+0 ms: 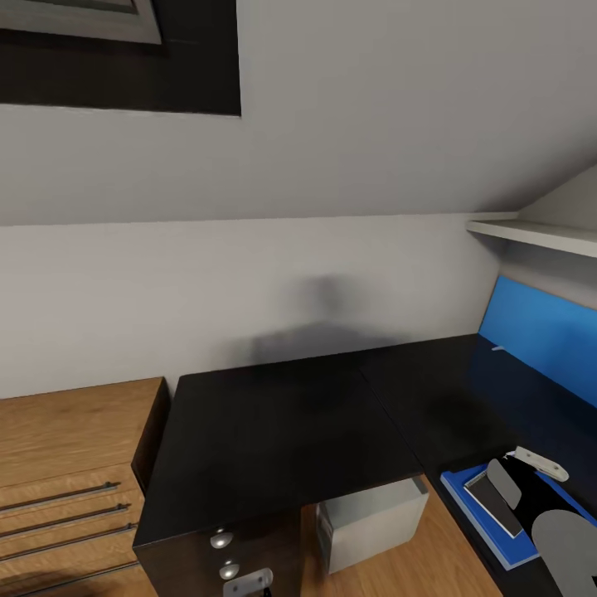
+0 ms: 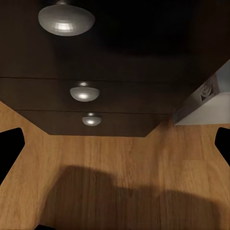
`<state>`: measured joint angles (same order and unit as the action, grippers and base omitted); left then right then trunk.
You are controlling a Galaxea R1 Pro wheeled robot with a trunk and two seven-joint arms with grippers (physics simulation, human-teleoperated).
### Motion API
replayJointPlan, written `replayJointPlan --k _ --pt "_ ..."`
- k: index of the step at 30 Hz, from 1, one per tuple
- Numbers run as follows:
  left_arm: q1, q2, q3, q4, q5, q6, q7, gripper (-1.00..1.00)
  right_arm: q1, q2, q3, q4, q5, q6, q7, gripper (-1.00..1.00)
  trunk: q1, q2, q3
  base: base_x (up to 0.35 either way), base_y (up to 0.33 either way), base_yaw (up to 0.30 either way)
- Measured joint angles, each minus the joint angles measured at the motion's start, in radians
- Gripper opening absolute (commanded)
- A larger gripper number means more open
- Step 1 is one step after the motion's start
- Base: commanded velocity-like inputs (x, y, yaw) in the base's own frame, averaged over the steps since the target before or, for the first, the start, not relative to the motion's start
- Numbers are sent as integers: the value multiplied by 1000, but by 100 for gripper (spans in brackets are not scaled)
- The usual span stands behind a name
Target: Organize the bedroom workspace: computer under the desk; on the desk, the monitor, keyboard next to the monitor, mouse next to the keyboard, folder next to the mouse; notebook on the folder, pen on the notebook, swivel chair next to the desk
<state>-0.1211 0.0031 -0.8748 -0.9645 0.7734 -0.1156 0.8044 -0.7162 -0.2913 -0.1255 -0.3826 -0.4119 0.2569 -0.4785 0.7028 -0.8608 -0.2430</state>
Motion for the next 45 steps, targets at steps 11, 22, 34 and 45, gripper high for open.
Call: replayJointPlan --k 11,22,34,45 --pt "0 1 3 0 0 0 0 100 0 0 0 0 0 0 0 100 0 0 0 0 0 0" --pt "0 1 4 0 0 0 0 100 0 3 0 -1 1 -1 0 100 0 0 0 0 0 0" --pt "0 1 0 8 2 3 -2 100 4 21 1 -152 -1 24 -2 100 0 0 0 0 0 0" --pt "0 2 3 27 1 2 0 100 283 203 -1 -896 -4 389 -43 100 0 0 0 -13 2 0"
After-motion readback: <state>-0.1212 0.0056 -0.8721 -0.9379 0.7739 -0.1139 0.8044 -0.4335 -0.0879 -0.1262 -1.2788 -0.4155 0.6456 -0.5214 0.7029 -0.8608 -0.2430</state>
